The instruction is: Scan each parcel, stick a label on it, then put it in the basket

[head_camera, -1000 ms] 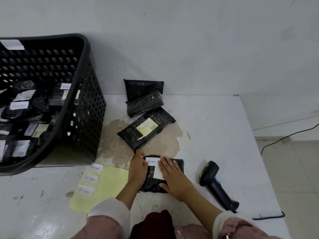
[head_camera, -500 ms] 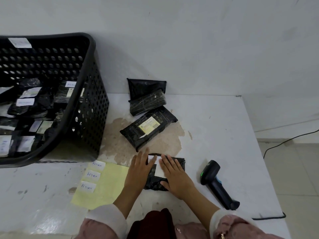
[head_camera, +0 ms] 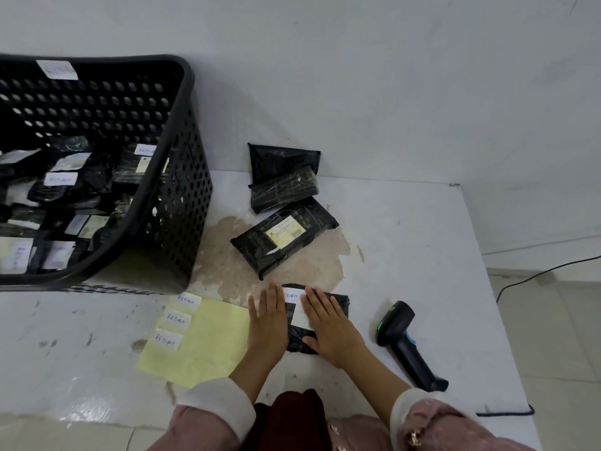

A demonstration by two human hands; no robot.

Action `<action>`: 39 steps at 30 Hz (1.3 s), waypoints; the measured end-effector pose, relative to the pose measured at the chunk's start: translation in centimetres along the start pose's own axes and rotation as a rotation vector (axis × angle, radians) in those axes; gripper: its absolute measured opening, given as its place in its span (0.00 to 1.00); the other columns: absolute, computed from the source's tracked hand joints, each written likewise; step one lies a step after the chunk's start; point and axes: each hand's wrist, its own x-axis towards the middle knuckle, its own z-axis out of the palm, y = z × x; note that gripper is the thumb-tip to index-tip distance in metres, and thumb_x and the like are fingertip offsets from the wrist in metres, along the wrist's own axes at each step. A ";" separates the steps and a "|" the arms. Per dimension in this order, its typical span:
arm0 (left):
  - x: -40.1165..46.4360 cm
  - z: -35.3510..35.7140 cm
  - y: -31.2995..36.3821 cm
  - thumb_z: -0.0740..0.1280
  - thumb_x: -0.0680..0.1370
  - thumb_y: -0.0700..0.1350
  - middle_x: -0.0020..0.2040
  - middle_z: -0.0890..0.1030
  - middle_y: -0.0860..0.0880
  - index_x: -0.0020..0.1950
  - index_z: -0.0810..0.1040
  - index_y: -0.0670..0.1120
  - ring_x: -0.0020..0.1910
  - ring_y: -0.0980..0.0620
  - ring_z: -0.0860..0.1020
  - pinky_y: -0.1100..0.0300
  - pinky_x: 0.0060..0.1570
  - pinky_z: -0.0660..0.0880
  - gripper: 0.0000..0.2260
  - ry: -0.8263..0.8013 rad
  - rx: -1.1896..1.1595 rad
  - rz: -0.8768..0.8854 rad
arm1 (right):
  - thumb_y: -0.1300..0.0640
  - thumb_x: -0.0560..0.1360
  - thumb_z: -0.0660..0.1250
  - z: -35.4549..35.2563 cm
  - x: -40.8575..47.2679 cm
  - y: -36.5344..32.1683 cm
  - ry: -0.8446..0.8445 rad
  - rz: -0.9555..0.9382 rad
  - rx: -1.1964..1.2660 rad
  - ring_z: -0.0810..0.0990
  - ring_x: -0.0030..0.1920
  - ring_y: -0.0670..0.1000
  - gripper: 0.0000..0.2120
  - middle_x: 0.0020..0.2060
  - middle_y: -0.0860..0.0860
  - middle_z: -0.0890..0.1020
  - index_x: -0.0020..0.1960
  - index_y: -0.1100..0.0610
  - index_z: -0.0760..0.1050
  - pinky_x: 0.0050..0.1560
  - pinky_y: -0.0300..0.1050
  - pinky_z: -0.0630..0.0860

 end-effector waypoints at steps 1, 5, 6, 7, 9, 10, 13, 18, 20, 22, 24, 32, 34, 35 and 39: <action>0.2 -0.2 0.2 0.57 0.81 0.47 0.78 0.41 0.40 0.76 0.35 0.37 0.78 0.42 0.44 0.44 0.75 0.40 0.36 -0.018 -0.034 -0.021 | 0.44 0.81 0.53 0.0 0.0 0.0 -0.004 -0.001 0.001 0.33 0.77 0.54 0.37 0.77 0.53 0.34 0.77 0.57 0.33 0.77 0.50 0.36; 0.7 -1.2 1.1 0.57 0.81 0.44 0.77 0.52 0.40 0.77 0.44 0.38 0.77 0.44 0.52 0.48 0.76 0.46 0.30 0.016 -0.336 -0.112 | 0.45 0.81 0.56 0.1 0.1 0.2 0.002 -0.009 0.028 0.34 0.77 0.54 0.38 0.77 0.53 0.35 0.77 0.56 0.34 0.75 0.50 0.35; 0.7 -1.6 1.1 0.56 0.82 0.44 0.76 0.58 0.40 0.77 0.49 0.39 0.74 0.44 0.59 0.50 0.74 0.54 0.27 0.063 -0.488 -0.158 | 0.46 0.80 0.57 0.1 0.0 0.2 0.015 -0.011 0.042 0.34 0.77 0.54 0.39 0.77 0.53 0.35 0.78 0.56 0.34 0.75 0.50 0.35; 0.8 -2.0 1.0 0.57 0.81 0.45 0.72 0.63 0.39 0.76 0.54 0.39 0.70 0.43 0.65 0.52 0.70 0.62 0.25 0.103 -0.645 -0.209 | 0.47 0.80 0.58 0.2 -0.1 0.2 0.026 -0.014 0.061 0.34 0.77 0.53 0.39 0.77 0.52 0.35 0.78 0.56 0.34 0.75 0.50 0.34; 1.2 -2.8 0.5 0.65 0.79 0.46 0.64 0.71 0.38 0.71 0.64 0.36 0.62 0.40 0.73 0.52 0.61 0.71 0.25 0.126 -0.876 -0.271 | 0.51 0.79 0.61 0.7 -0.6 0.3 0.054 -0.021 0.123 0.34 0.77 0.53 0.40 0.76 0.50 0.34 0.78 0.55 0.35 0.74 0.48 0.32; 1.3 -3.1 0.2 0.69 0.76 0.47 0.60 0.74 0.37 0.67 0.68 0.35 0.58 0.41 0.76 0.52 0.57 0.73 0.25 0.124 -0.930 -0.276 | 0.52 0.79 0.61 0.9 -1.0 0.4 0.079 -0.024 0.172 0.34 0.77 0.53 0.40 0.76 0.49 0.34 0.78 0.54 0.36 0.73 0.47 0.32; 1.6 -4.2 -0.2 0.76 0.70 0.46 0.51 0.81 0.45 0.57 0.77 0.41 0.50 0.47 0.79 0.58 0.49 0.74 0.19 0.135 -1.103 -0.260 | 0.49 0.77 0.62 0.0 -1.9 1.1 0.192 -0.036 0.363 0.44 0.78 0.52 0.39 0.78 0.49 0.44 0.79 0.54 0.42 0.75 0.43 0.39; 0.9 -7.1 0.5 0.74 0.72 0.46 0.47 0.85 0.49 0.52 0.83 0.44 0.48 0.51 0.83 0.62 0.47 0.79 0.11 0.100 -1.469 -0.061 | 0.33 0.77 0.49 -4.8 -2.2 1.2 0.550 0.169 0.476 0.67 0.66 0.45 0.30 0.68 0.45 0.68 0.73 0.48 0.61 0.67 0.47 0.62; 0.2 -9.0 0.8 0.72 0.74 0.46 0.46 0.86 0.49 0.51 0.83 0.46 0.47 0.51 0.84 0.63 0.44 0.78 0.08 0.099 -1.579 0.031 | 0.32 0.77 0.46 -6.9 -2.2 1.3 0.600 0.193 0.345 0.74 0.56 0.48 0.27 0.53 0.44 0.77 0.62 0.48 0.70 0.62 0.48 0.65; -0.4 -11.0 0.9 0.69 0.76 0.47 0.45 0.85 0.49 0.49 0.82 0.48 0.44 0.52 0.83 0.62 0.42 0.78 0.06 0.129 -1.634 0.074 | 0.33 0.77 0.44 -9.5 -2.4 1.2 0.650 0.217 0.248 0.76 0.41 0.49 0.23 0.37 0.44 0.77 0.48 0.48 0.70 0.46 0.46 0.70; -0.9 -12.9 1.0 0.65 0.79 0.49 0.43 0.84 0.49 0.49 0.80 0.50 0.41 0.54 0.82 0.61 0.41 0.78 0.06 0.182 -1.609 0.099 | 0.36 0.79 0.45 -11.9 -2.5 1.1 0.733 0.261 0.163 0.74 0.33 0.47 0.21 0.30 0.45 0.74 0.41 0.48 0.66 0.33 0.43 0.68; -3.3 -20.6 -1.3 0.62 0.75 0.61 0.33 0.79 0.52 0.43 0.71 0.54 0.30 0.62 0.76 0.72 0.30 0.70 0.12 0.508 -1.214 0.279 | 0.42 0.81 0.44 -19.8 -3.3 -3.0 0.952 0.268 0.110 0.69 0.26 0.44 0.19 0.23 0.46 0.68 0.36 0.48 0.63 0.27 0.40 0.58; -3.8 -21.8 -2.5 0.63 0.72 0.65 0.34 0.79 0.51 0.42 0.72 0.52 0.30 0.59 0.76 0.71 0.30 0.70 0.16 0.540 -1.205 0.274 | 0.38 0.80 0.46 -20.9 -3.6 -4.4 0.971 0.229 0.139 0.70 0.26 0.42 0.19 0.23 0.45 0.69 0.37 0.47 0.62 0.27 0.37 0.57; -4.1 -22.2 -3.1 0.62 0.73 0.65 0.35 0.80 0.51 0.43 0.73 0.52 0.31 0.58 0.76 0.71 0.31 0.71 0.16 0.555 -1.197 0.284 | 0.36 0.79 0.46 -21.3 -3.7 -5.2 0.976 0.216 0.155 0.71 0.27 0.41 0.20 0.23 0.45 0.70 0.37 0.46 0.62 0.28 0.36 0.57; -5.5 -23.5 -6.7 0.57 0.79 0.60 0.35 0.79 0.52 0.44 0.74 0.52 0.34 0.61 0.76 0.72 0.33 0.70 0.14 0.611 -1.171 0.307 | 0.36 0.79 0.45 -22.5 -2.7 -8.5 0.999 0.169 0.179 0.73 0.29 0.43 0.21 0.25 0.46 0.72 0.38 0.48 0.64 0.29 0.37 0.61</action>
